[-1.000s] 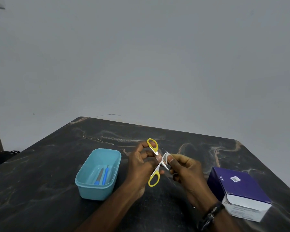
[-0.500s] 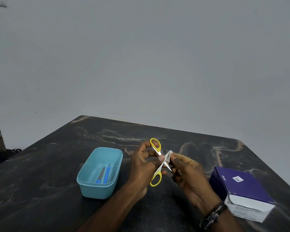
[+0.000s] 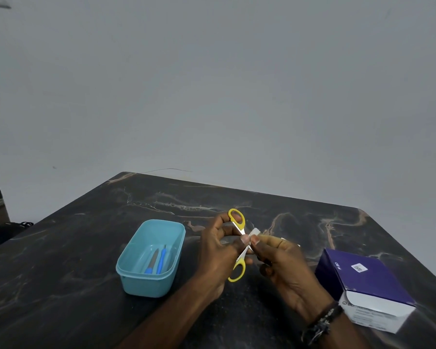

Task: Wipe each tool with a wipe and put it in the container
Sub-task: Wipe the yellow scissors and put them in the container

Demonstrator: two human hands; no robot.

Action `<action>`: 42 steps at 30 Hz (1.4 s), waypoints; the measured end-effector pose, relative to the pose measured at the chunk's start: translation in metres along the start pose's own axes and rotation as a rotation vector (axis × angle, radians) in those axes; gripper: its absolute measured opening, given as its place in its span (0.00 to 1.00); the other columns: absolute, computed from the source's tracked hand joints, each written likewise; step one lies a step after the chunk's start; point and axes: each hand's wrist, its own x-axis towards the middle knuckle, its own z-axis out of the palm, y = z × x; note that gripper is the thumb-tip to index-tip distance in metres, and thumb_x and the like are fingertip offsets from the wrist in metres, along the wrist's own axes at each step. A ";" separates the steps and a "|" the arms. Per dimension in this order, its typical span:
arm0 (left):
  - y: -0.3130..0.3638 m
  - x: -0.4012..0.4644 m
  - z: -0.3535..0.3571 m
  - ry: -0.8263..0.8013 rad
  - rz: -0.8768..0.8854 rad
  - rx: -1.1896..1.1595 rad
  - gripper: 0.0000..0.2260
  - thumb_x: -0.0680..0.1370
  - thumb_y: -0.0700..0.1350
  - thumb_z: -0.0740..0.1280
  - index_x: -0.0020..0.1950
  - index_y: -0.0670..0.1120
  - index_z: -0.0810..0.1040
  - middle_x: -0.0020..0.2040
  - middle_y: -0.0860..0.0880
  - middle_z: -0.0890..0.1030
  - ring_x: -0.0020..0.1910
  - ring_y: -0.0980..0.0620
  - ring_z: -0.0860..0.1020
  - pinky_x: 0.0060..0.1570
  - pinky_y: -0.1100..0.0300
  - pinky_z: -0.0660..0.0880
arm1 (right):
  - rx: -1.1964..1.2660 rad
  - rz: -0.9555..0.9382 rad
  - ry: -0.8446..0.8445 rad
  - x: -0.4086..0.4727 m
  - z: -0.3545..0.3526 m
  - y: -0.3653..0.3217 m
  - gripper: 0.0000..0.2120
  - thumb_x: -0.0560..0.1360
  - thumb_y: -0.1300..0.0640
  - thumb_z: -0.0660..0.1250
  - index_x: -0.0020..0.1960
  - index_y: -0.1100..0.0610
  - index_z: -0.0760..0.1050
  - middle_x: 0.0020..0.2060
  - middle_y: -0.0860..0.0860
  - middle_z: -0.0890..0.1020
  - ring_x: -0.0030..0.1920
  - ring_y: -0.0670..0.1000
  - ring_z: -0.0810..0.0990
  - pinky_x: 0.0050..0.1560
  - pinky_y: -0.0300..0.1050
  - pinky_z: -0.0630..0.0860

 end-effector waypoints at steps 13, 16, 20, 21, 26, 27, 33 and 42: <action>0.004 -0.002 -0.001 0.015 -0.007 0.034 0.14 0.74 0.32 0.70 0.53 0.48 0.76 0.50 0.42 0.83 0.34 0.48 0.82 0.27 0.58 0.76 | -0.009 -0.018 0.020 0.004 -0.003 0.005 0.10 0.74 0.57 0.69 0.46 0.64 0.83 0.36 0.59 0.80 0.29 0.46 0.70 0.25 0.36 0.64; 0.005 -0.003 0.000 0.016 -0.007 0.039 0.14 0.74 0.32 0.70 0.53 0.49 0.76 0.51 0.43 0.83 0.33 0.50 0.83 0.27 0.59 0.76 | -0.003 -0.017 0.051 0.004 -0.003 0.003 0.09 0.74 0.58 0.69 0.45 0.64 0.83 0.34 0.56 0.81 0.28 0.45 0.71 0.26 0.37 0.65; 0.007 -0.003 0.002 0.028 -0.012 0.036 0.14 0.74 0.32 0.70 0.54 0.48 0.76 0.50 0.44 0.83 0.33 0.50 0.83 0.26 0.59 0.76 | 0.065 -0.030 0.124 0.004 -0.005 -0.001 0.08 0.74 0.58 0.70 0.42 0.62 0.83 0.31 0.53 0.79 0.27 0.44 0.71 0.26 0.37 0.67; 0.007 -0.003 0.003 0.037 -0.015 0.041 0.14 0.74 0.32 0.70 0.54 0.48 0.76 0.50 0.44 0.83 0.34 0.49 0.83 0.26 0.59 0.76 | 0.061 -0.025 0.122 0.003 -0.005 -0.001 0.08 0.74 0.58 0.70 0.43 0.63 0.83 0.31 0.53 0.79 0.27 0.45 0.70 0.26 0.37 0.67; 0.006 -0.001 0.000 0.068 -0.016 0.036 0.14 0.73 0.32 0.71 0.53 0.48 0.77 0.50 0.44 0.83 0.37 0.45 0.83 0.26 0.60 0.74 | 0.007 -0.016 0.029 0.000 0.004 0.005 0.09 0.73 0.58 0.69 0.45 0.65 0.83 0.33 0.53 0.83 0.29 0.44 0.67 0.29 0.39 0.62; 0.006 -0.001 -0.001 0.064 -0.015 0.036 0.14 0.73 0.32 0.71 0.53 0.48 0.77 0.50 0.43 0.83 0.37 0.45 0.83 0.26 0.60 0.74 | 0.005 -0.020 0.031 0.000 0.005 0.005 0.09 0.73 0.58 0.69 0.44 0.64 0.83 0.34 0.54 0.83 0.29 0.45 0.68 0.29 0.39 0.62; 0.007 -0.003 0.003 0.040 -0.015 0.035 0.14 0.74 0.32 0.70 0.53 0.48 0.76 0.49 0.43 0.83 0.33 0.50 0.82 0.26 0.59 0.76 | 0.053 -0.027 0.121 0.004 -0.002 0.003 0.10 0.74 0.58 0.69 0.45 0.66 0.82 0.32 0.56 0.79 0.30 0.47 0.69 0.26 0.37 0.64; 0.008 -0.003 0.002 0.035 -0.014 0.024 0.14 0.74 0.32 0.70 0.54 0.48 0.77 0.49 0.43 0.83 0.34 0.48 0.82 0.26 0.58 0.76 | 0.032 -0.028 0.071 0.001 0.001 0.002 0.10 0.74 0.58 0.69 0.45 0.66 0.82 0.37 0.60 0.79 0.32 0.50 0.70 0.25 0.36 0.64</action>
